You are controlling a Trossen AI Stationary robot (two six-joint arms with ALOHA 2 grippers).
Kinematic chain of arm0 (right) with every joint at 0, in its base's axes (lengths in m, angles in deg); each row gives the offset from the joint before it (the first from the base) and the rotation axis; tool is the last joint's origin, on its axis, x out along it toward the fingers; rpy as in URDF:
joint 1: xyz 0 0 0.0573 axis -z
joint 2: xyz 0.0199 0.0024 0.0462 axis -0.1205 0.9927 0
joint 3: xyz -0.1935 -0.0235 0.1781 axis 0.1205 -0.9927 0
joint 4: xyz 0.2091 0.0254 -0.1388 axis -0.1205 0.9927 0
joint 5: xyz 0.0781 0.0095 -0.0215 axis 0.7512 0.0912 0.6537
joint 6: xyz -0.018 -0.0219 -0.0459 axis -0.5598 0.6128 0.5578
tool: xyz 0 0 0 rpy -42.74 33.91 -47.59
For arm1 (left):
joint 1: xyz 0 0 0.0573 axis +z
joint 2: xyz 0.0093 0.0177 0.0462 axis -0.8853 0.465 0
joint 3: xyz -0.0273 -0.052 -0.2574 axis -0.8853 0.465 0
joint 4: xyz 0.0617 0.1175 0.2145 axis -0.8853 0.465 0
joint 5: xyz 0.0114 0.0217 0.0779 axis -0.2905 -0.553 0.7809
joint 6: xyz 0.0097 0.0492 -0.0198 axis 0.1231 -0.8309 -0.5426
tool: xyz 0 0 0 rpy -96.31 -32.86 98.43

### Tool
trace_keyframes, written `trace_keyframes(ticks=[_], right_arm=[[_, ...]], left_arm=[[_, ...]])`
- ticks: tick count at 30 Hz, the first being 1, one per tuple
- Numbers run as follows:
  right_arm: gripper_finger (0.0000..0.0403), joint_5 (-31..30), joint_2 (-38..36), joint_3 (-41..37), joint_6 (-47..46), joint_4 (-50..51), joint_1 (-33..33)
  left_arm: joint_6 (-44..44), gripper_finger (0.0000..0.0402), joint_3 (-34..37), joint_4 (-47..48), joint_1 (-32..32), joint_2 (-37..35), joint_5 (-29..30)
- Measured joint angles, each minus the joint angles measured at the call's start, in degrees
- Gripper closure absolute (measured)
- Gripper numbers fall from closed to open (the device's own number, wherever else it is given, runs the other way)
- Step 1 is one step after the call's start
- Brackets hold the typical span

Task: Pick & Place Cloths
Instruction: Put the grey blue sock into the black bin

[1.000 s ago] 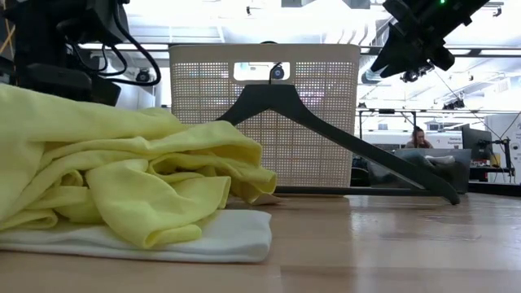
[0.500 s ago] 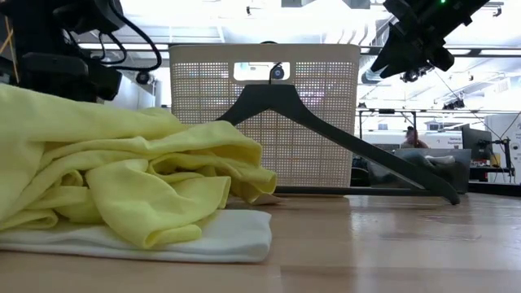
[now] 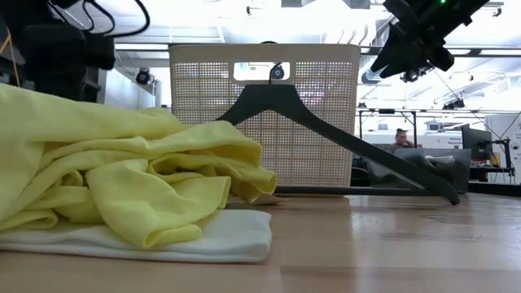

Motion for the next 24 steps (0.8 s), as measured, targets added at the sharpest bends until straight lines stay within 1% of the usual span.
trace_keyframes(ticks=[5,9,15,21,24], right_arm=[[0.0258,0.0,0.0,0.0,0.0,-0.01,0.0],[0.0258,0.0,0.0,0.0,0.0,-0.03,0.0],[0.0258,-0.03,0.22,0.0,0.0,-0.07,0.0],[0.0258,-0.04,0.26,0.0,0.02,-0.06,0.0],[0.0258,-0.02,0.26,0.0,0.11,-0.07,0.0]], left_arm=[[-1.92,0.0401,-0.51,0.46,0.0,-4.82,4.38],[-4.71,0.0402,-3.56,0.31,0.0,-7.02,9.6],[-10.93,0.0402,-9.62,0.35,0.0,-7.3,17.94],[-17.73,0.0402,-15.82,0.1,0.0,-7.17,27.62],[-22.51,0.0402,-18.44,-1.93,0.0,-7.17,30.62]])
